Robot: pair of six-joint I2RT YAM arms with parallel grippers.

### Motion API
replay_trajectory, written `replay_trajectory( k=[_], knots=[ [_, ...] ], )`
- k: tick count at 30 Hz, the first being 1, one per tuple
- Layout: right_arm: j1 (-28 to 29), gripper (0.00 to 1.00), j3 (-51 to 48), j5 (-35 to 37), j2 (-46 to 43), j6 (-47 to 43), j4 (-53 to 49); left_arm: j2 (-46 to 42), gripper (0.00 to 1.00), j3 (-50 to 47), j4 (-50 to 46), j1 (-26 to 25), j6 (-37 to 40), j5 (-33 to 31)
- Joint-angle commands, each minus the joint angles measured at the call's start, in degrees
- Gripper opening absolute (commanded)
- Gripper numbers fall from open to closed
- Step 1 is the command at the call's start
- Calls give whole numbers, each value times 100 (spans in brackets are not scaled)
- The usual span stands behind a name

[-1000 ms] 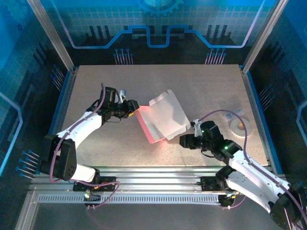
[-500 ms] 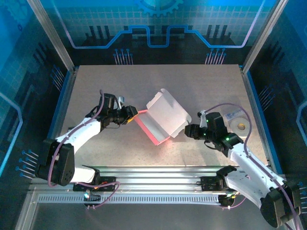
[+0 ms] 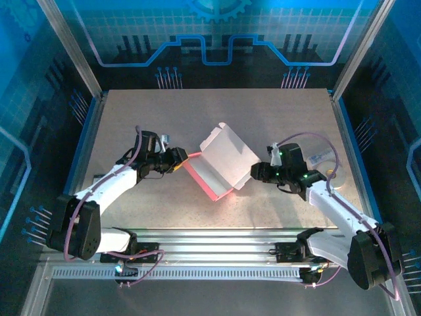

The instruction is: Fold the paper box

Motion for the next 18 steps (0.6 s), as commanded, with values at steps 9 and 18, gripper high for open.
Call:
replay_trajectory(
  k=[9, 18],
  knots=[
    [-62, 41, 294, 112, 557, 159, 322, -165, 41, -129, 46, 41, -56, -79],
    [243, 26, 372, 309, 825, 428, 575, -218, 41, -297, 179, 36, -158, -75]
  ],
)
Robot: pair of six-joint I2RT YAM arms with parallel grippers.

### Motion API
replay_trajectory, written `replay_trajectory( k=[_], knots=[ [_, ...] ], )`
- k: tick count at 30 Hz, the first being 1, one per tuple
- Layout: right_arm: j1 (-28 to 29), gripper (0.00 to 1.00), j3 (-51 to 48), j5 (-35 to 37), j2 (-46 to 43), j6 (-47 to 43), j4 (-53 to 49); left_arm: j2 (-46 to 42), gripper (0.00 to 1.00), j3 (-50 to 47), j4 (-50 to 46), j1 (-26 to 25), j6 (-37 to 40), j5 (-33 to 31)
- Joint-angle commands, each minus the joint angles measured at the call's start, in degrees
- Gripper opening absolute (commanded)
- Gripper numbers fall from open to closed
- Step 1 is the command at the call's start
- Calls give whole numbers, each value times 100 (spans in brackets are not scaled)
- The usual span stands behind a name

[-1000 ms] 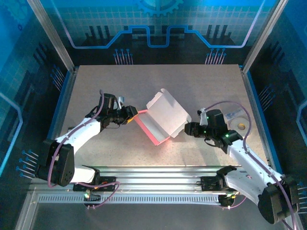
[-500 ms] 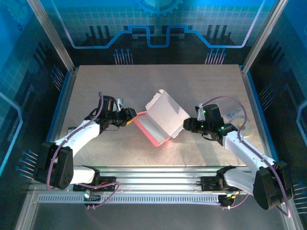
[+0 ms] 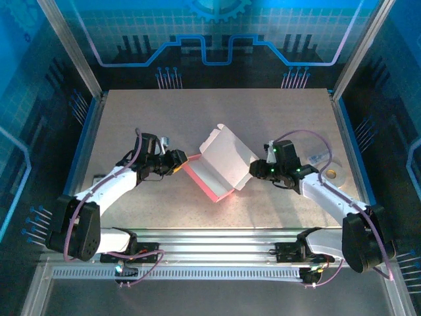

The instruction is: Fold the paper box

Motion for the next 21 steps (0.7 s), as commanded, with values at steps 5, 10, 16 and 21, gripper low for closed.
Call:
replay_trajectory(
  k=[5, 10, 16, 21],
  knots=[
    [371, 19, 317, 421, 193, 193, 130, -229, 41, -273, 194, 32, -189, -37],
    [473, 14, 362, 680, 153, 211, 50, -369, 41, -466, 255, 32, -197, -38],
    [508, 11, 555, 676, 78, -298, -27, -539, 44, -611, 291, 32, -40, 33],
    [423, 10, 790, 294, 81, -1079, -97, -961, 60, -467, -127, 104, 662, -120]
  ],
)
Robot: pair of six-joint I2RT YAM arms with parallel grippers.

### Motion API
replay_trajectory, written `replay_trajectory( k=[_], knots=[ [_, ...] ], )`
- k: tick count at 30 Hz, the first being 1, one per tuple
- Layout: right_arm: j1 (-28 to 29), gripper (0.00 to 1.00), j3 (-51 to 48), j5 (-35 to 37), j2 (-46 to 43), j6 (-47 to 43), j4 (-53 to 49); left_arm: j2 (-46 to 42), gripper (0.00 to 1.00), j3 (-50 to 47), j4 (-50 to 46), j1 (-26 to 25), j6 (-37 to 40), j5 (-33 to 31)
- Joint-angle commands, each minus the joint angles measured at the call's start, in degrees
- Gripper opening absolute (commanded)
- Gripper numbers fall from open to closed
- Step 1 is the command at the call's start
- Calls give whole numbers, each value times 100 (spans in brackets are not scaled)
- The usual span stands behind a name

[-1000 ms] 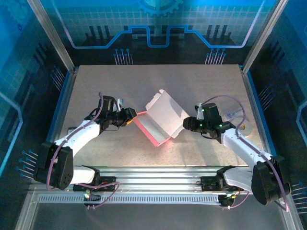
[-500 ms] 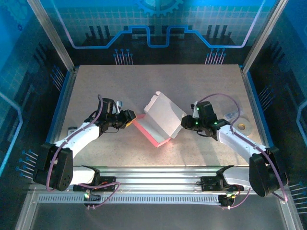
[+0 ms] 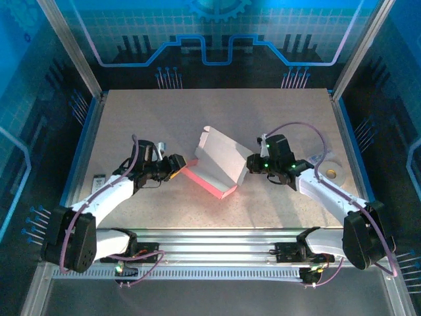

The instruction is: Fold the paper box

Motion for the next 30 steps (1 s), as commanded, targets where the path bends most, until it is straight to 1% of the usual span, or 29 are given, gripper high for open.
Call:
replay_trajectory(
  k=[1, 3, 6, 8, 10, 12, 15, 17, 19, 24, 27, 30],
  knots=[
    [-34, 10, 256, -323, -46, -687, -85, -402, 62, 112, -385, 107, 640, -108],
    [-52, 10, 348, -396, -21, -928, -145, -567, 65, 222, -705, 212, 928, -219],
    [-83, 11, 487, -487, -11, -1270, -230, -843, 78, 300, -997, 332, 1272, -268],
    [-118, 10, 581, -607, 5, -1480, -291, -1022, 80, 346, -1124, 365, 1482, -386],
    [-148, 10, 637, -701, 23, -1641, -331, -1194, 83, 361, -1132, 370, 1860, -436],
    [-181, 10, 634, -820, 57, -1790, -397, -1342, 83, 359, -996, 366, 2022, -541],
    [-201, 10, 847, -1002, 114, -2010, -451, -1297, 83, 546, -908, 366, 2350, -643],
    [-201, 10, 857, -1069, 129, -2118, -440, -1130, 83, 762, -925, 366, 2768, -602],
    [-201, 10, 848, -1105, 128, -2213, -419, -851, 83, 1154, -1188, 366, 3180, -590],
    [-201, 10, 782, -1236, 61, -2390, -268, 81, 84, 2376, -2044, 366, 4359, -39],
    [-197, 9, 770, -1332, 26, -2476, -245, 507, 84, 2771, -2133, 366, 5042, -8],
    [-197, 9, 747, -1338, -2, -2551, -262, 888, 84, 3142, -2192, 375, 5399, 91]
  ],
)
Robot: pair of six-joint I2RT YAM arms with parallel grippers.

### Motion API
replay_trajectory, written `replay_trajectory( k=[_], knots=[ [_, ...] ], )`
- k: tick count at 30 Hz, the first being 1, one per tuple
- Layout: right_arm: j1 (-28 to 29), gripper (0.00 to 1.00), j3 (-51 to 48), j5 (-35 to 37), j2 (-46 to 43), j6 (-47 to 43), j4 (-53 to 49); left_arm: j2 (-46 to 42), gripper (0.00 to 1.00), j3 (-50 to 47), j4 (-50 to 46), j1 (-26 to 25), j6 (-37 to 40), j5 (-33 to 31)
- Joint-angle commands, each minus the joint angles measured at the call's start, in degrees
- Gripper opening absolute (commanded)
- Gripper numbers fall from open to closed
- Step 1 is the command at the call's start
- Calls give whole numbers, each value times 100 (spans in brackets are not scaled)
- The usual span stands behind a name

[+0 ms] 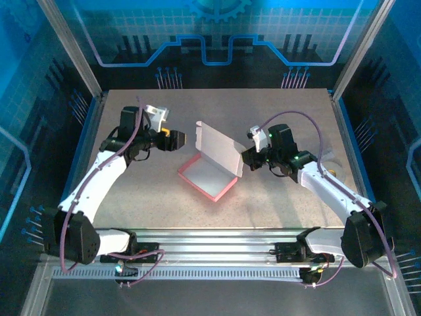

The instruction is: Fold the paper box

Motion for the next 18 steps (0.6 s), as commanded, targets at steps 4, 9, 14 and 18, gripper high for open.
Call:
replay_trajectory(
  k=[4, 9, 14, 18],
  knots=[
    [-40, 9, 19, -251, -138, -251, 87, 841, 84, 791, -534, 51, 1209, 606],
    [-31, 8, 8, -317, -208, -297, 64, 1493, 84, 1309, -822, 51, 1597, 922],
    [-13, 8, 8, -312, -246, -320, 44, 2036, 83, 1657, -888, 48, 1714, 1122],
    [-6, 8, 8, -319, -248, -342, 2, 2322, 83, 1838, -905, 34, 1742, 1322]
  ],
)
